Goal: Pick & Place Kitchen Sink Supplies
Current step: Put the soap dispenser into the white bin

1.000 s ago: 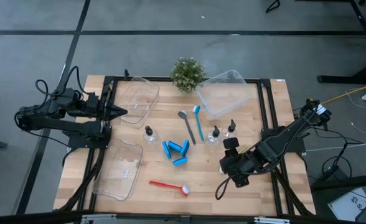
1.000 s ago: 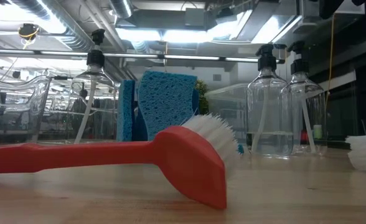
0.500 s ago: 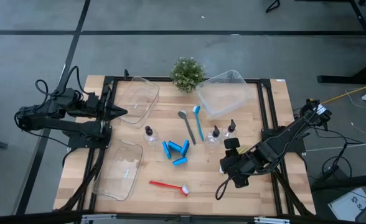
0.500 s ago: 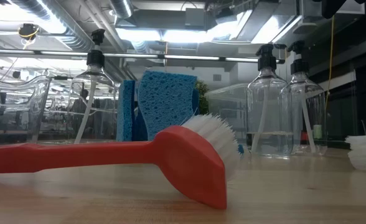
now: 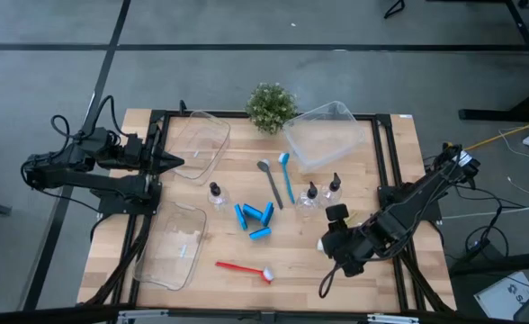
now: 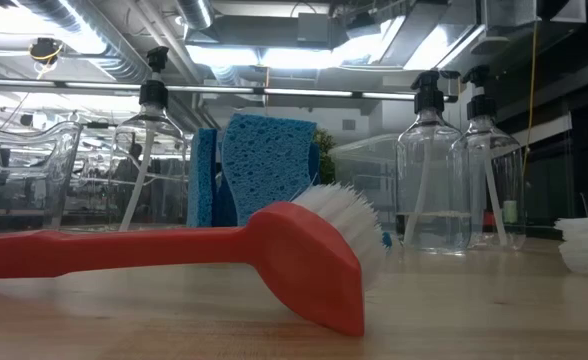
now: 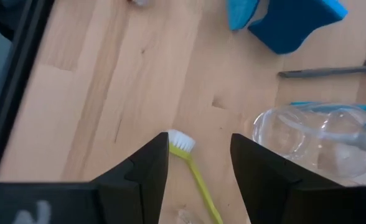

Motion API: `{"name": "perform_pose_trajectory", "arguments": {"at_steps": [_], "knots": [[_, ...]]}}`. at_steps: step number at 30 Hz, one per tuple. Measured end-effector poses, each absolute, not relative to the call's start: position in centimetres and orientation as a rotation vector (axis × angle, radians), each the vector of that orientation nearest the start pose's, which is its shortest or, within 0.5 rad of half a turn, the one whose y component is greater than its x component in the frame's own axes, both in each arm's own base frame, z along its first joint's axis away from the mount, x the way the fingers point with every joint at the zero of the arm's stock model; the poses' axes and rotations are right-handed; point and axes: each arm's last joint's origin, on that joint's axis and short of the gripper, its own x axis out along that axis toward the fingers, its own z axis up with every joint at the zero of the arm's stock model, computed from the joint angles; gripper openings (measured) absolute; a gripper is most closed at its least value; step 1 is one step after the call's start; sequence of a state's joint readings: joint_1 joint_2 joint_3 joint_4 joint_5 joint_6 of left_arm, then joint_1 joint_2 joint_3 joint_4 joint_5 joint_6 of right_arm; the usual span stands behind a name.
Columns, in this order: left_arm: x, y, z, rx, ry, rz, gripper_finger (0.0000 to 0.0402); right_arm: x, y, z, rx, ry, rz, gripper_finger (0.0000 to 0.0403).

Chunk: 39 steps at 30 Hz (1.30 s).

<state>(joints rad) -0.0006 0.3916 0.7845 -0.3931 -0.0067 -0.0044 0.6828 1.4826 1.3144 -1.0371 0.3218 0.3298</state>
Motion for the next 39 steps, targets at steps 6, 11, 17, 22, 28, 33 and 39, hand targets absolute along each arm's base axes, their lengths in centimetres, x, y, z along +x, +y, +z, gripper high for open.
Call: {"name": "perform_pose_trajectory", "arguments": {"at_steps": [6, 11, 17, 22, 28, 33, 39], "knots": [[7.6, 0.0, 35.3, -0.004, 0.0, 0.006, 0.0006, 21.8, 17.0, 26.7, -0.312, 1.154, 0.145, 0.0172], [7.6, 0.0, 35.3, -0.004, 0.0, 0.006, 0.0008, 21.7, 16.8, 25.0, -0.343, 1.17, 0.155, 0.0172], [7.6, 0.0, 35.4, -0.004, 0.0, 0.006, 0.0006, 21.4, 16.4, 22.7, -0.412, 1.178, 0.191, 0.0172], [7.6, 0.0, 35.4, -0.004, 0.0, 0.006, 0.0007, 21.7, 15.8, 22.2, -0.413, 1.185, 0.175, 0.0172], [7.6, 0.0, 35.3, -0.004, 0.0, 0.006, 0.0006, 22.4, 15.0, 23.4, -0.443, 1.203, 0.176, 0.0172], [7.6, 0.0, 35.3, -0.004, 0.0, 0.006, 0.0007, 22.6, 14.9, 28.1, -0.375, 1.226, 0.115, 0.0172], [7.6, 0.0, 35.3, -0.004, 0.0, 0.006, 0.0006, 20.9, 14.6, 33.8, -0.298, 1.254, 0.047, 0.0172]]}}
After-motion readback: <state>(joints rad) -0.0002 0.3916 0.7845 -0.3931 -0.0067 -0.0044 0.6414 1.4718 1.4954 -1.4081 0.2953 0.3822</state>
